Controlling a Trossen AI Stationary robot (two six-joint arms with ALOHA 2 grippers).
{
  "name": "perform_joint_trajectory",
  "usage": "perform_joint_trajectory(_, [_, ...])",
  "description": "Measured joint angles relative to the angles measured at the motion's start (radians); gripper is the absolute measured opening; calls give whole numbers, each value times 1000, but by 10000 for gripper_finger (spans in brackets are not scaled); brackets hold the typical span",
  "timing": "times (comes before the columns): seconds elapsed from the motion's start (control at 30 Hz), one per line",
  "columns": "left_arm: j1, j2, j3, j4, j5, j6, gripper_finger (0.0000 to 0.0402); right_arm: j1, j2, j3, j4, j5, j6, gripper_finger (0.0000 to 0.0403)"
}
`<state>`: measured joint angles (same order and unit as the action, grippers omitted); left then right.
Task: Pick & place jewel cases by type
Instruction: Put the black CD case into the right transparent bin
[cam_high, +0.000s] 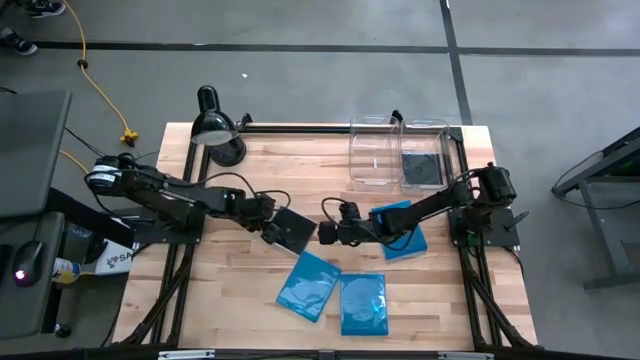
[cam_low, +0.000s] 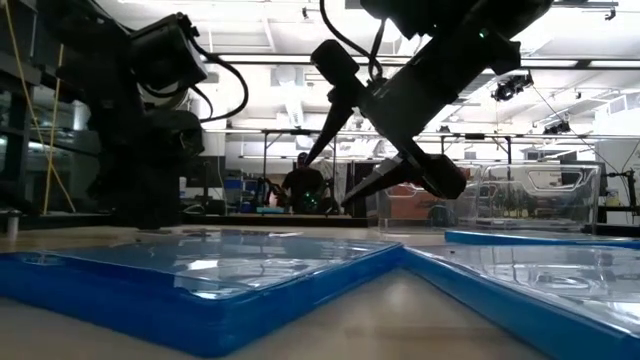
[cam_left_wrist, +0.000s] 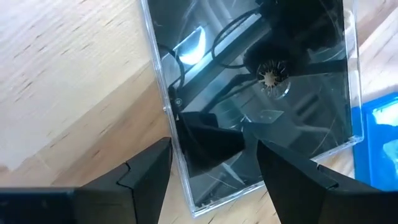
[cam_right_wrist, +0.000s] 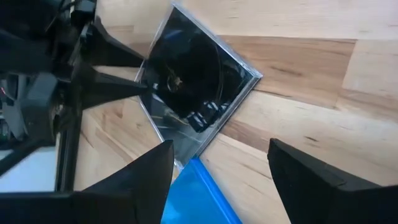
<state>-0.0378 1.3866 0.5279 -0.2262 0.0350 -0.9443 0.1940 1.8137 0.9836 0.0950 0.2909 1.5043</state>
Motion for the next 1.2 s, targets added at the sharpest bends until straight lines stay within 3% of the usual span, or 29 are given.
perform_joint_trajectory(0.57, [-22, 3, -1, -2, -41, -2, 236, -10, 1, 0, -8, -38, 63, 245])
perform_joint_trajectory(0.93, [-22, 3, -4, 19, -45, -4, 236, -33, 123, 1, 115, -110, 92, 245])
perform_joint_trajectory(1.2, [-21, 6, -5, 107, -28, -3, 236, -70, 136, 2, 136, -117, 89, 245])
